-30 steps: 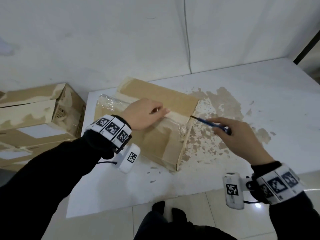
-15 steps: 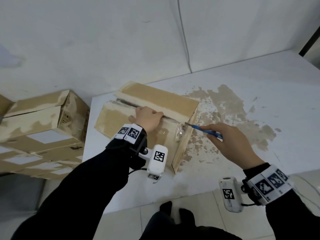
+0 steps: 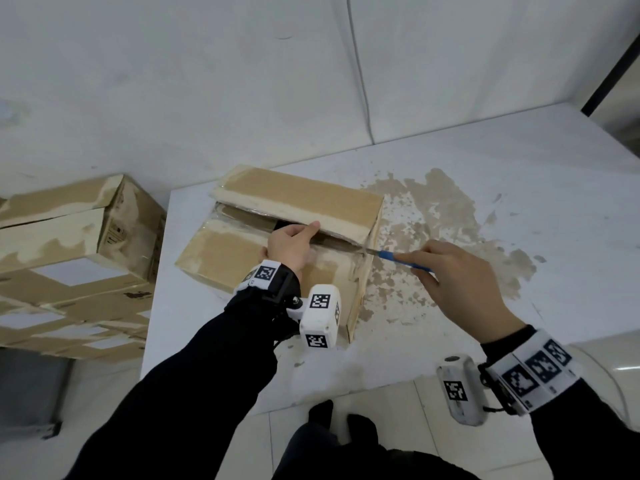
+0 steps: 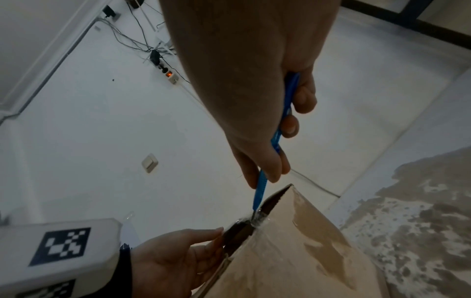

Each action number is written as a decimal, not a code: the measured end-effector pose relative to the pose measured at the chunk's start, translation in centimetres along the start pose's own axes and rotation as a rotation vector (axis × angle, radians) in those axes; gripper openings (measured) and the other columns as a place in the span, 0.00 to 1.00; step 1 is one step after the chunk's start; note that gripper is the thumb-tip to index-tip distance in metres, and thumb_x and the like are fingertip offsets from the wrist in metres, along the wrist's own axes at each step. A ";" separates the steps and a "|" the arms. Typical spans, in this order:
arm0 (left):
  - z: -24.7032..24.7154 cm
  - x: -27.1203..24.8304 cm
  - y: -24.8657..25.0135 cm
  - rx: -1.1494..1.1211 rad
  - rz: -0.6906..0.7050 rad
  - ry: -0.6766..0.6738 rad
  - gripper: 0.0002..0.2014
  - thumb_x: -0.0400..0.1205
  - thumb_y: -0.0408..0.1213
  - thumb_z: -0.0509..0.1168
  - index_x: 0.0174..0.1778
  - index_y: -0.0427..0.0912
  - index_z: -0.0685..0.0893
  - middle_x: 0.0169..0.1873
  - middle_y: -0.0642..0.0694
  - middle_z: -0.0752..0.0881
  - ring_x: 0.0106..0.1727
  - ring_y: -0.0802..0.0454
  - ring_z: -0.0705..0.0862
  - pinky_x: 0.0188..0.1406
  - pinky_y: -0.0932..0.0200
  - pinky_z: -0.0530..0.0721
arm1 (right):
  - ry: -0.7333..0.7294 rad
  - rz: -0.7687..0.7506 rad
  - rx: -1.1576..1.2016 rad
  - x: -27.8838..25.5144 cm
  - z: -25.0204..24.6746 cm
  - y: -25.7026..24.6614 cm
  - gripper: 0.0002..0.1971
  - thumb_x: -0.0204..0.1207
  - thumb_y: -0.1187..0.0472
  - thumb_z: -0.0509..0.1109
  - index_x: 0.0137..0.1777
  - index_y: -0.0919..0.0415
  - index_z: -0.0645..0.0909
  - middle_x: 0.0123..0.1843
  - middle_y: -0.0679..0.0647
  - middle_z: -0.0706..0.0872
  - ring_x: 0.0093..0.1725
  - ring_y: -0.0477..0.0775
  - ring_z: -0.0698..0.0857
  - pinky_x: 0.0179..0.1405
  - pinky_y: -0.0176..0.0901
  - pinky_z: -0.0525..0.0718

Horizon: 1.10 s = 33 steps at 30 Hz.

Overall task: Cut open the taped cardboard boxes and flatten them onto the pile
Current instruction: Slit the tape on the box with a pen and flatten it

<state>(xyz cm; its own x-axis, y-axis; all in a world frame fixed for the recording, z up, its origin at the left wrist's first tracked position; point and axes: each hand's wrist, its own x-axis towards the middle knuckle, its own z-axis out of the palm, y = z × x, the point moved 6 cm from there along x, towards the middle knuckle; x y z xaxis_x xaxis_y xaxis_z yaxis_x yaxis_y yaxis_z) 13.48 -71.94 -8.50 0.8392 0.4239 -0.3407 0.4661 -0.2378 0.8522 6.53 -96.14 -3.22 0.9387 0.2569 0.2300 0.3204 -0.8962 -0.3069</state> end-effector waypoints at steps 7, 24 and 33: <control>0.1 -0.2 -0.1 -0.079 0.023 -0.067 0.16 0.74 0.51 0.73 0.25 0.48 0.82 0.24 0.59 0.82 0.42 0.53 0.78 0.77 0.41 0.64 | -0.057 0.018 -0.049 1.8 1.5 -0.2 0.16 0.76 0.65 0.71 0.58 0.45 0.86 0.36 0.49 0.82 0.32 0.55 0.80 0.18 0.36 0.64; 0.4 -0.3 -0.1 -0.043 0.147 -0.105 0.17 0.59 0.67 0.68 0.26 0.57 0.86 0.33 0.58 0.87 0.60 0.46 0.81 0.75 0.38 0.65 | 0.019 0.227 0.196 -0.2 3.2 3.8 0.12 0.81 0.59 0.65 0.61 0.49 0.83 0.37 0.47 0.85 0.27 0.43 0.75 0.22 0.35 0.68; -0.1 -1.4 3.5 0.872 0.569 -0.151 0.21 0.85 0.58 0.52 0.46 0.50 0.85 0.46 0.55 0.86 0.56 0.53 0.81 0.77 0.41 0.51 | -0.103 0.893 0.327 -6.4 13.5 13.1 0.13 0.79 0.64 0.65 0.61 0.68 0.79 0.51 0.64 0.84 0.51 0.66 0.81 0.48 0.51 0.78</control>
<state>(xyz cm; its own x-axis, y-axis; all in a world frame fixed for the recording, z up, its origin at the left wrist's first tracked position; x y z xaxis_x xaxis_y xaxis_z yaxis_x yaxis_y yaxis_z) 13.91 -73.23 -5.02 0.9959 -0.0472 -0.0770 -0.0182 -0.9398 0.3411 6.44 -104.67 -21.15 0.8552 -0.4283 -0.2917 -0.5146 -0.6352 -0.5760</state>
